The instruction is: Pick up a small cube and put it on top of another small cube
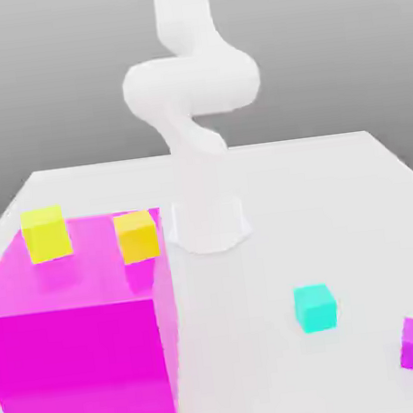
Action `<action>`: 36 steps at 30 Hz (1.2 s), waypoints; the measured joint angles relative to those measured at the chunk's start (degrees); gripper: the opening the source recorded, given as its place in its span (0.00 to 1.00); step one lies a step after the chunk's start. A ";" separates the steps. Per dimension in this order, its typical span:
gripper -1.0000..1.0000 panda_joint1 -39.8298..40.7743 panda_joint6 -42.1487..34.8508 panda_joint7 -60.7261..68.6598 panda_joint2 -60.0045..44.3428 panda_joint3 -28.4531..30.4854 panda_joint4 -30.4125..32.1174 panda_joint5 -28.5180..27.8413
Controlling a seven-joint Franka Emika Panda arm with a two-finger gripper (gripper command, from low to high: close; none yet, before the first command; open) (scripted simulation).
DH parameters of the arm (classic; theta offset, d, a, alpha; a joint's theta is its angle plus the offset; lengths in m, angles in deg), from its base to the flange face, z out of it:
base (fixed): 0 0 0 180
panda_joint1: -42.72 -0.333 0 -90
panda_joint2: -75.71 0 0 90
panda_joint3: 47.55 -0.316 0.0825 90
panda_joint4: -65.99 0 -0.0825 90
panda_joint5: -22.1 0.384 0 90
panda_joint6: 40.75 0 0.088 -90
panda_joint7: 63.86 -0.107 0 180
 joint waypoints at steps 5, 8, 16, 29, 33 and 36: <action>0.50 -3.70 7.10 -1.35 -9.44 -2.17 8.13 4.12; 0.50 -5.92 11.32 -2.58 -15.03 -4.10 12.95 5.94; 0.50 -10.57 24.38 -10.13 -32.02 -12.11 27.02 6.14; 0.00 -20.42 42.72 -26.24 -55.09 -2.08 29.02 -12.22; 0.00 -20.82 43.03 -26.44 -55.42 -1.64 28.96 -12.46; 0.00 -17.94 39.01 -23.93 -50.54 -5.21 29.80 -9.36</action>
